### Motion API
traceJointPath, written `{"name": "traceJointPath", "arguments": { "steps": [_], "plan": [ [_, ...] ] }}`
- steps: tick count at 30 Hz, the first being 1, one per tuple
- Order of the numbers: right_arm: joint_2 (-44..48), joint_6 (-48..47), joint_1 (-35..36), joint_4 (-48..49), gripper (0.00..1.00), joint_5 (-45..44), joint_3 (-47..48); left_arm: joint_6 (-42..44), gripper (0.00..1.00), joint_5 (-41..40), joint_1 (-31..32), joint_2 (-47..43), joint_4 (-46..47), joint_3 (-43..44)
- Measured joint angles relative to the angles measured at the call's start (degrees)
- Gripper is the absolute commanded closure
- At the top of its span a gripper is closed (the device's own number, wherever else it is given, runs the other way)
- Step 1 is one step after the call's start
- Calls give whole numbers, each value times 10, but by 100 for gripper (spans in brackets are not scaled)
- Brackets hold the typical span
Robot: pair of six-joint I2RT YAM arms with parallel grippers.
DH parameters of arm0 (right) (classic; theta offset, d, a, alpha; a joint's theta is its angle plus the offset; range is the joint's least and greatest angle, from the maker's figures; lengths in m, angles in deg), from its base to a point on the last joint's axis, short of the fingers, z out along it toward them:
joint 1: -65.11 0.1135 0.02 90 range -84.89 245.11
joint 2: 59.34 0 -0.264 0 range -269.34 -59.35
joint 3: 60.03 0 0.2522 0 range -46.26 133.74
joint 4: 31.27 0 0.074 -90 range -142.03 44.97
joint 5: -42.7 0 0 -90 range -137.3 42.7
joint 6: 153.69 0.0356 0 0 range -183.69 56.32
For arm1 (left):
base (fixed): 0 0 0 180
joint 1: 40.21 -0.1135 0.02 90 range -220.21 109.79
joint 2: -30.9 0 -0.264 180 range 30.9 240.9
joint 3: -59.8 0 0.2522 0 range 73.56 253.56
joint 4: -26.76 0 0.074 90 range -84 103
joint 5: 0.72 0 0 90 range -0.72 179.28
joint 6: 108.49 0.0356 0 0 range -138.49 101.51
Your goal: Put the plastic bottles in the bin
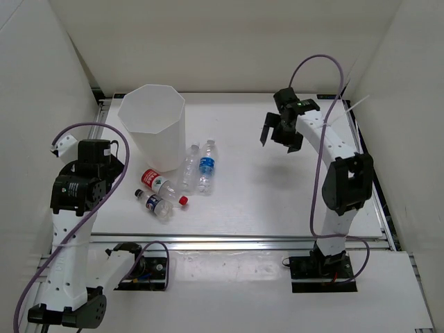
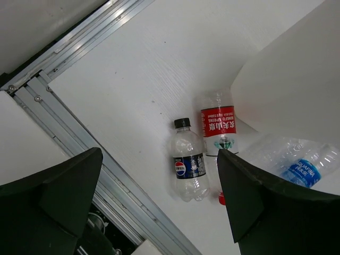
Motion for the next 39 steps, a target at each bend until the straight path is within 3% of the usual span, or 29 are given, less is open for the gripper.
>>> {"name": "traceJointPath", "arguments": {
  "steps": [15,24,33,36,37,39],
  "plan": [
    [-197,-7,26,139,0,380,61,24,0,-7,24,-32,37,-57],
    [-323,34,59,217,0,492,147,43,0,10,24,-61,52,-78],
    [-376,51,97,244,0,574,197,35,0,10,24,-55,38,-78],
    [-383,52,104,249,13,593,199,34,0,10,24,-52,37,-78],
    [-385,52,106,249,31,596,199,34,0,10,24,-52,36,-78],
    [-388,49,107,250,44,598,193,33,0,9,24,-51,34,-81]
  ]
}}
